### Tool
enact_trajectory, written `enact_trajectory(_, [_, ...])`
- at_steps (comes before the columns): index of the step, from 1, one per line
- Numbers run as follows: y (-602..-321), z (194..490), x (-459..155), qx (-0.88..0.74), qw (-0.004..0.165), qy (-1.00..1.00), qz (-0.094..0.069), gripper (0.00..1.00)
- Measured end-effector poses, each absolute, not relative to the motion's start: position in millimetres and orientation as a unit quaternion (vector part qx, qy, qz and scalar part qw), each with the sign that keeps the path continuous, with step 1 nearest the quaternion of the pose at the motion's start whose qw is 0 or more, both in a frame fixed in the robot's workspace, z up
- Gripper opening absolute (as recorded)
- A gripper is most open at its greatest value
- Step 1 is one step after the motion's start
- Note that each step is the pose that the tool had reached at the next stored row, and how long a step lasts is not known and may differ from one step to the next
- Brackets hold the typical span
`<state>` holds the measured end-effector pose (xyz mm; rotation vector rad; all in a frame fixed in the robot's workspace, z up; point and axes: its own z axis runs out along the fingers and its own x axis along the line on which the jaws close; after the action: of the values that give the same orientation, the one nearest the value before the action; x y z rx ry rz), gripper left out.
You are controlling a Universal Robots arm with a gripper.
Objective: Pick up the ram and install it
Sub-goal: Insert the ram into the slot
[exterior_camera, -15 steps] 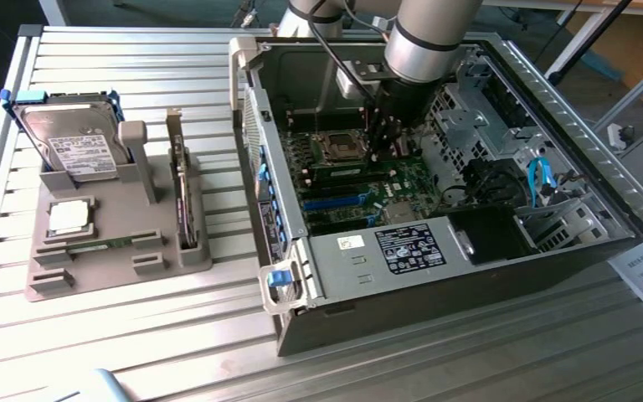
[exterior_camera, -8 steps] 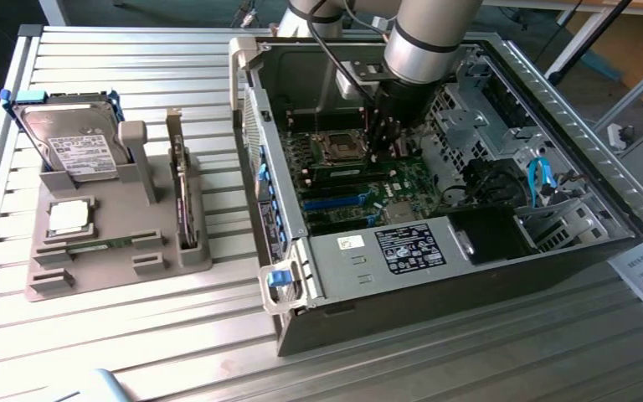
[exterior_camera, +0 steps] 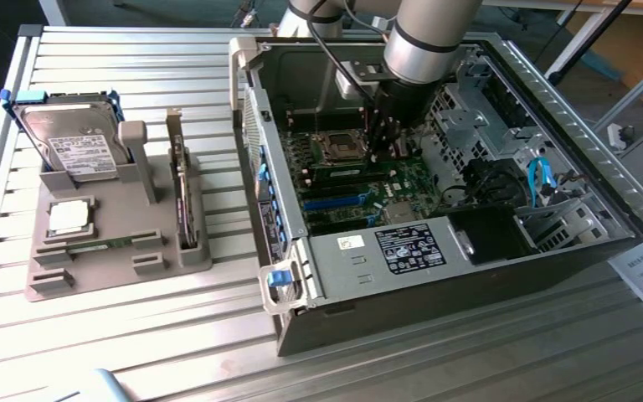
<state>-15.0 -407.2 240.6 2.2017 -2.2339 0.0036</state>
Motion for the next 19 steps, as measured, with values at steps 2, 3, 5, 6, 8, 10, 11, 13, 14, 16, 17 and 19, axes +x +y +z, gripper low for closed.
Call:
enact_trajectory(2, [-407.2, 240.6, -15.0, 0.704, 0.003, -0.710, 0.001, 0.12])
enact_trajectory(3, [-407.2, 240.6, -15.0, 0.706, 0.003, -0.709, 0.001, 0.12])
enact_trajectory(5, [-407.2, 240.6, -15.0, 0.706, 0.003, -0.708, 0.001, 0.12])
enact_trajectory(6, [-407.2, 240.6, -15.0, 0.706, 0.003, -0.708, 0.001, 0.12])
enact_trajectory(8, [-407.2, 240.6, -15.0, 0.706, 0.003, -0.708, 0.001, 0.12])
enact_trajectory(10, [-407.2, 240.6, -15.2, 0.706, 0.003, -0.708, 0.001, 0.12])
enact_trajectory(11, [-407.2, 240.6, -15.5, 0.706, 0.003, -0.708, 0.001, 0.12])
enact_trajectory(13, [-407.2, 240.6, -15.7, 0.706, 0.003, -0.708, 0.001, 0.12])
enact_trajectory(14, [-407.2, 240.6, -15.7, 0.706, 0.003, -0.708, 0.001, 0.12])
enact_trajectory(16, [-407.2, 239.8, -15.7, 0.706, 0.002, -0.708, 0.001, 0.12])
enact_trajectory(17, [-407.2, 239.3, -15.7, 0.706, 0.003, -0.708, 0.001, 0.12])
enact_trajectory(19, [-407.2, 238.7, -15.8, 0.706, 0.003, -0.708, 0.001, 0.12])
